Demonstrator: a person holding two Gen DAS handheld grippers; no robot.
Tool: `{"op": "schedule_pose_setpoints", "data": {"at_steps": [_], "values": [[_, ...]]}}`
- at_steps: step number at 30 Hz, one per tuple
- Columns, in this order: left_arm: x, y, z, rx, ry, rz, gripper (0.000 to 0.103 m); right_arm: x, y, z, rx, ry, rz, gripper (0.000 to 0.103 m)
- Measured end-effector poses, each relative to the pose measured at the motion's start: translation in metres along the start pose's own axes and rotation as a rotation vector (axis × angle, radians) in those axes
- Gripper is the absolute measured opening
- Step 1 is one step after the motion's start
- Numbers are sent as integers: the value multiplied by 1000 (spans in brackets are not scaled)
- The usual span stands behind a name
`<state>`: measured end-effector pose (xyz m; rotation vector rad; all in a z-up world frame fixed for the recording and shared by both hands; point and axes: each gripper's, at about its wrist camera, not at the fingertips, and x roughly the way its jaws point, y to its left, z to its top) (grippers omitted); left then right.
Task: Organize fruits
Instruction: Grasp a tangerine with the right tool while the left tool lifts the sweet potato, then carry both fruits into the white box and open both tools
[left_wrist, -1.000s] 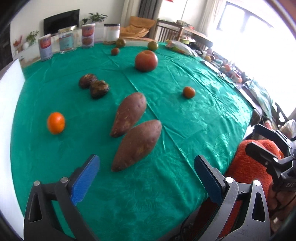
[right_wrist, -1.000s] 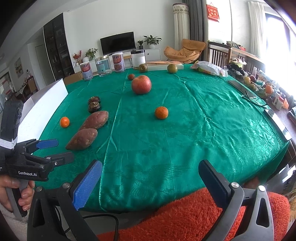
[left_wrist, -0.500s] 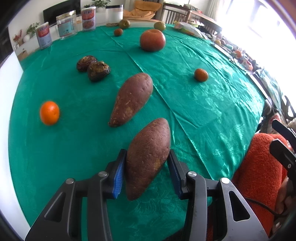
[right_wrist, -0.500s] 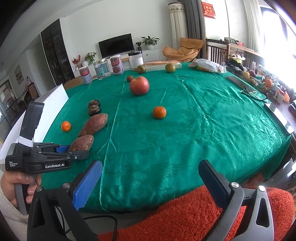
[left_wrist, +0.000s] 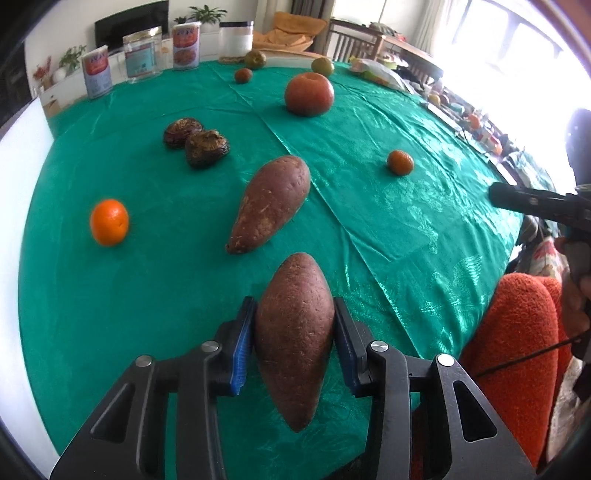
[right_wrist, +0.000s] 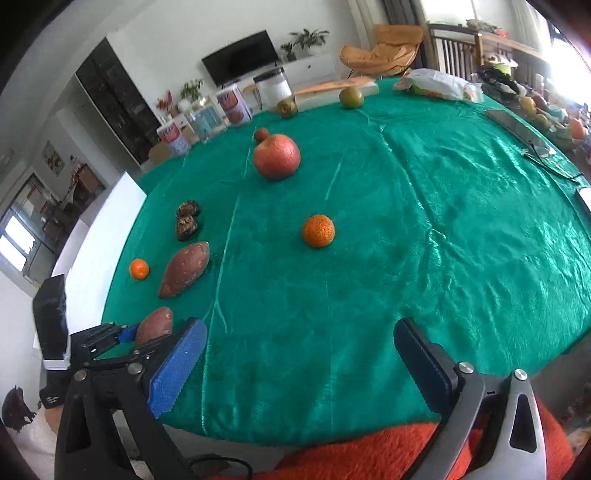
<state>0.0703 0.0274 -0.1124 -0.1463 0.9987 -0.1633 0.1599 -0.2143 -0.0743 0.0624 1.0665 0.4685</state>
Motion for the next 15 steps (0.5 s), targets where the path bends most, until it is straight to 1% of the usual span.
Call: {"op": "schedule_pose_setpoints", "data": {"at_steps": [1,2,5,7,8,10,11,13,15], "values": [[-6,4,0,-22,-14,-7,41,13,0,10,-19,20,-1,74],[-13,9,0,-42,-28,-13,41,26,0,20,-30,41,-2,66],[-40,22,2,-90,-77,-31,41,54,8,42,-74,33,-16,64],[-58,31,3,-114,-109,-32,41,71,14,50,-105,44,-53,61],[-66,35,4,-125,-123,-32,41,78,16,53,-109,52,-67,55],[-82,45,5,-150,-148,-36,41,87,14,54,-111,60,-110,37],[-89,50,6,-164,-158,-40,41,88,12,54,-98,62,-100,29],[-105,59,5,-194,-178,-52,41,82,9,53,-69,62,-84,29],[-127,70,5,-234,-204,-76,41,71,16,52,-62,52,-55,29]]}}
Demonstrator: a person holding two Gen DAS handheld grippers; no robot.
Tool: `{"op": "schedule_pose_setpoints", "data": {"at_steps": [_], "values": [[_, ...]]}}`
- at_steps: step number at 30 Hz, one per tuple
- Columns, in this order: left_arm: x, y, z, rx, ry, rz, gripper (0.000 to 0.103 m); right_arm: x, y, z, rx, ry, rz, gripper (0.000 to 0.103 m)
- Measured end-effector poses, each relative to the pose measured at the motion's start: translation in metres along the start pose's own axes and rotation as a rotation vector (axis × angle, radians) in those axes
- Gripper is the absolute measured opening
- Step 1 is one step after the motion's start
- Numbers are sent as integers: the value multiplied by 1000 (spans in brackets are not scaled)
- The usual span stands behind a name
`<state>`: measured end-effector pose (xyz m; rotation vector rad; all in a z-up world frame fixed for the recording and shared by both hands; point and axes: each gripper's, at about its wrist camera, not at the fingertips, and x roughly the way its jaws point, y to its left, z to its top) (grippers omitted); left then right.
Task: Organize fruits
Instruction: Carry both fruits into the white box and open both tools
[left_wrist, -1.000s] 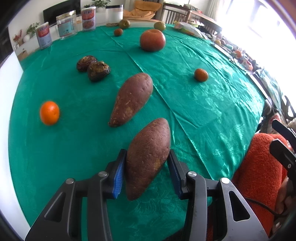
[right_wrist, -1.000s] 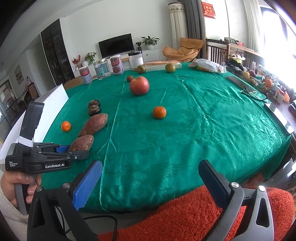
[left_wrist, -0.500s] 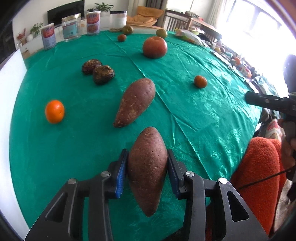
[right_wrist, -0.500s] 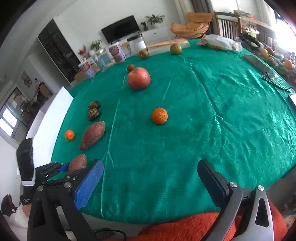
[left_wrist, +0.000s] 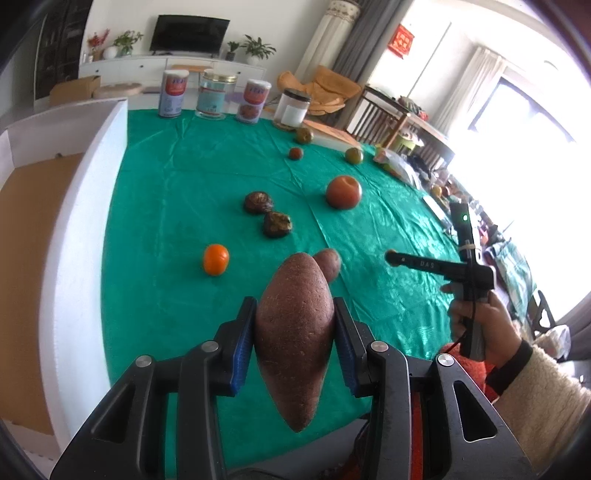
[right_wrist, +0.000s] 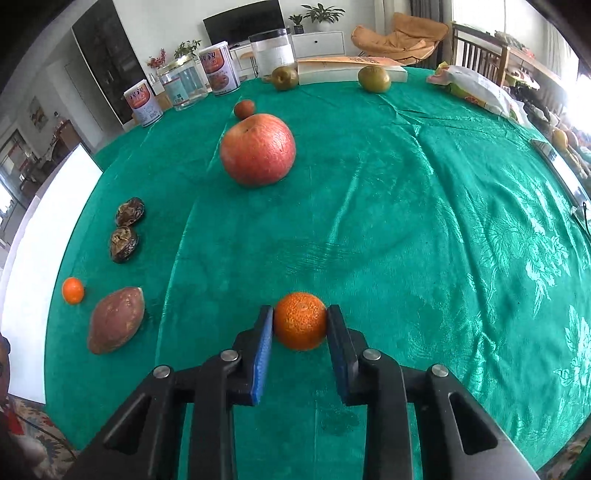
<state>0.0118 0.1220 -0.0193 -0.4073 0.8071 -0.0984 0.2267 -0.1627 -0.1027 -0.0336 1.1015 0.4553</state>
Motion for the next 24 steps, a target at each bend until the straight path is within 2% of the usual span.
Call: {"op": "schedule_pose_setpoints", "data": {"at_steps": [2,4,8,11,13,15,18,22,23,24], "values": [[-29,11,8,-32,-43,-4,41,-17,17,1,-6,-14,63,29],[-60,25,16,-58,-102,32,41,-35,50,5,-21,-28,175,29],[-107,70,24,-118,-188,214,41,-60,155,8,-129,-11,444,29],[-113,113,14,-185,-173,378,41,-63,243,0,-228,41,625,29],[-109,141,1,-229,-140,461,41,-59,296,-9,-286,81,707,29],[-104,166,-12,-281,-102,512,41,-54,342,-16,-348,108,736,29],[-100,191,-29,-340,-65,540,41,-39,389,-27,-420,128,730,29],[-98,199,-40,-358,-55,560,42,-15,409,-26,-421,161,694,32],[-99,197,-41,-358,-65,568,44,-14,408,-26,-404,164,692,34],[-100,194,-40,-352,-77,572,50,-14,404,-23,-385,161,696,34]]}}
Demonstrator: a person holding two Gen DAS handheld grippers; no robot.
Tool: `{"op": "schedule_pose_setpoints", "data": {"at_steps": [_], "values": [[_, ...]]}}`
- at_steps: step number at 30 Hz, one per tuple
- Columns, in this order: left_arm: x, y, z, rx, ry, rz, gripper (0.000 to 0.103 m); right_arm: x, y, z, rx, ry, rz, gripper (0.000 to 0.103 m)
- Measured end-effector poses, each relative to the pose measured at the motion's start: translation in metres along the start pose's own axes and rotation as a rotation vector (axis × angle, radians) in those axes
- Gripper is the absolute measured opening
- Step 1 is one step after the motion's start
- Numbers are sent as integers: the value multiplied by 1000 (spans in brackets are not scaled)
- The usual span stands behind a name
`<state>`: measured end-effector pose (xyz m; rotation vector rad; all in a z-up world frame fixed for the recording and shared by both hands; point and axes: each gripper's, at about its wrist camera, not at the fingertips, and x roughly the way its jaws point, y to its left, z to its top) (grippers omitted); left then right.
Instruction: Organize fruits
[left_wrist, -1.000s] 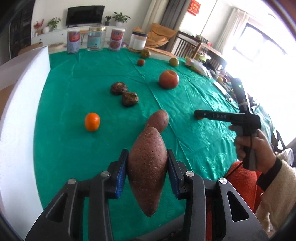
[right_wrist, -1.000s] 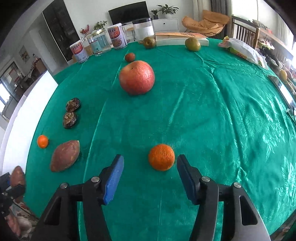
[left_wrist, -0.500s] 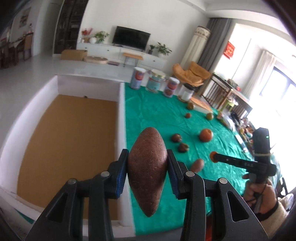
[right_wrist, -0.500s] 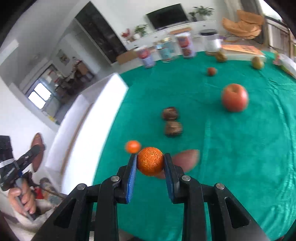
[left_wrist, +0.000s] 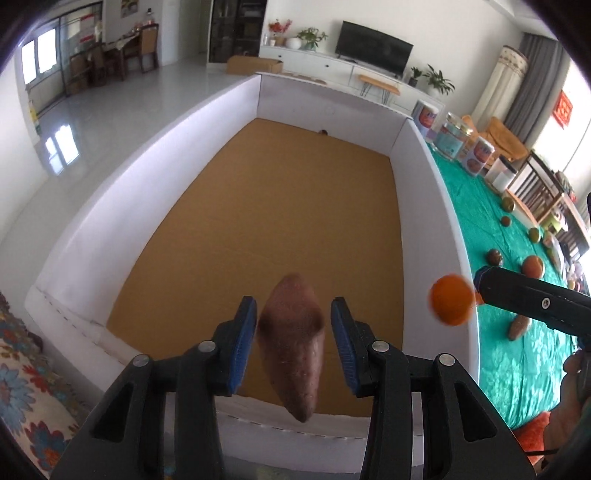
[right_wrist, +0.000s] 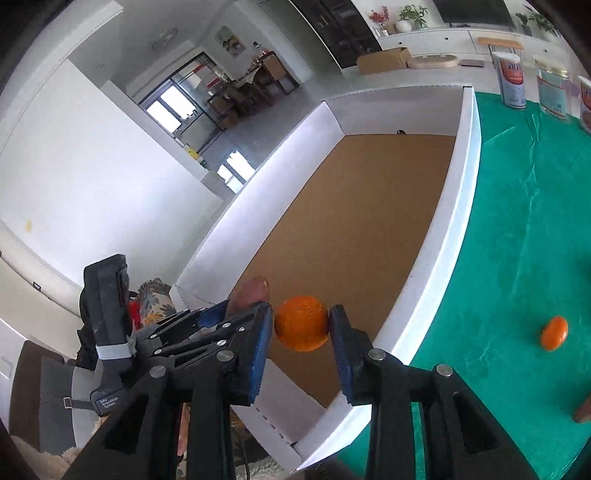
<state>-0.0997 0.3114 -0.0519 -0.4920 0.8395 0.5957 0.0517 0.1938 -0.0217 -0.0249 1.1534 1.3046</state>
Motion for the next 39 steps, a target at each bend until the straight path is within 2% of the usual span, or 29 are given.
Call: {"op": "schedule_pose_setpoints", "data": {"at_steps": [3,5,7,9,11,14,17,19,20,23,26,28,29,32,39], "values": [[-10,-10,4,18,-53,3,69,-27,-11,-2,14,-66,-8,35],[-18,-28,6,48,-80,-27,71,-59,-20,-8,10,-124,-40,38],[-26,-53,4,91,-95,-91,75,-91,-35,-19,4,-190,-112,47],[-33,-86,-3,157,-99,-184,80,-123,-55,-38,19,-246,-211,64],[-38,-126,-16,241,-86,-287,83,-156,-81,-64,54,-294,-325,71],[-33,-188,-40,372,-32,-413,85,-192,-128,-106,113,-339,-544,75],[-12,-236,-62,447,36,-483,86,-222,-183,-140,210,-359,-764,75],[11,-255,-72,466,69,-462,86,-240,-215,-157,294,-351,-856,75],[23,-262,-75,471,86,-445,85,-248,-231,-162,343,-352,-870,75],[57,-272,-81,483,108,-379,85,-261,-264,-173,481,-372,-866,75],[77,-272,-86,488,92,-327,85,-261,-287,-180,566,-383,-853,75],[87,-271,-86,488,83,-301,85,-253,-300,-175,578,-393,-867,75],[87,-271,-86,500,54,-285,85,-248,-303,-174,573,-393,-884,75],[93,-276,-87,549,18,-235,86,-234,-317,-168,559,-341,-924,75],[100,-274,-84,532,13,-209,92,-213,-311,-166,479,-274,-1010,81]]}}
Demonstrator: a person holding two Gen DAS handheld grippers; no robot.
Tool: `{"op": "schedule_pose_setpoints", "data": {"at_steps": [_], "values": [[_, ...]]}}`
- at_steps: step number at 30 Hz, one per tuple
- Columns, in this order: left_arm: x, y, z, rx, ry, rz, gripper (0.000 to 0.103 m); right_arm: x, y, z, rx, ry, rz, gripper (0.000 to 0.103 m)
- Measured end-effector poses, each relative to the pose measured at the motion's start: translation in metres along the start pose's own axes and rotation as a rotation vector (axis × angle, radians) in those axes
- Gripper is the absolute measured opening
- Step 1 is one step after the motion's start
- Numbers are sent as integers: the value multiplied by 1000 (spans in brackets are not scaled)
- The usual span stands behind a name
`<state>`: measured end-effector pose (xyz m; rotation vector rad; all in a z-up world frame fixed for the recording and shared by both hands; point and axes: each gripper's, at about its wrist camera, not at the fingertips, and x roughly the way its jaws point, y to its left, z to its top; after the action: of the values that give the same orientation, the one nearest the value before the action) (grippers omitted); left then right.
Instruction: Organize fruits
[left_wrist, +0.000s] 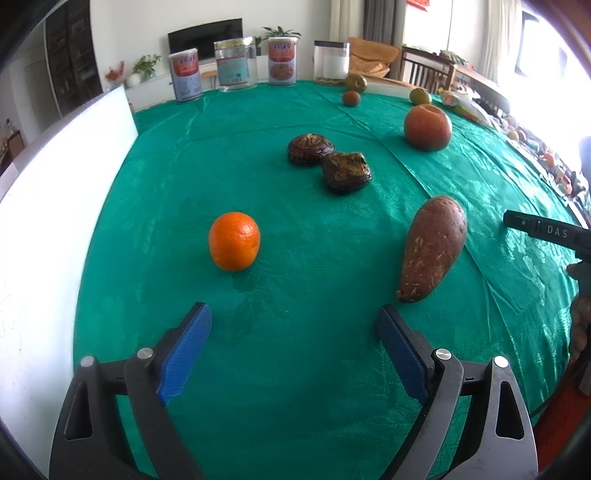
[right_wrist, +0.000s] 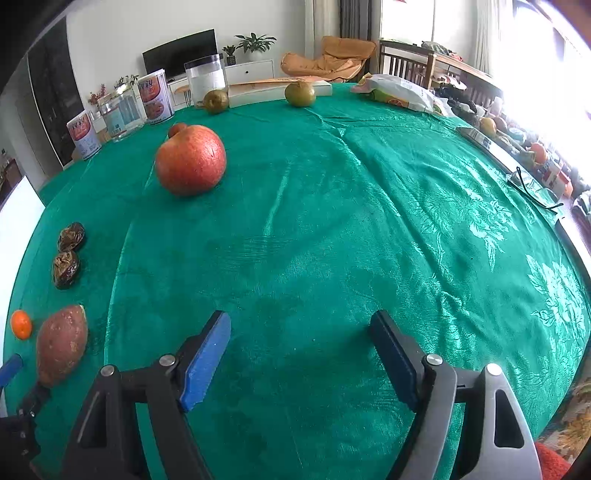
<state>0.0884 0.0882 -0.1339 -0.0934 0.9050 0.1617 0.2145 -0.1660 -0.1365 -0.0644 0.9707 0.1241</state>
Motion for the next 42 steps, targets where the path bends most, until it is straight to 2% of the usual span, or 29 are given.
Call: {"op": "schedule_pose_setpoints", "data": {"at_steps": [7,9,12,34,42], "values": [[1,-1,0,5,2,4,94,3,-4,-1,18,8,-2,93],[1,-1,0,5,3,5,94,5,-5,-2,24,16,-3,99],[1,-2,0,5,3,4,94,5,-5,-1,29,20,-5,102],[0,-2,0,4,2,5,96,5,-5,-2,29,22,-7,103],[0,-2,0,4,2,5,96,0,-22,0,109,7,-16,103]]}}
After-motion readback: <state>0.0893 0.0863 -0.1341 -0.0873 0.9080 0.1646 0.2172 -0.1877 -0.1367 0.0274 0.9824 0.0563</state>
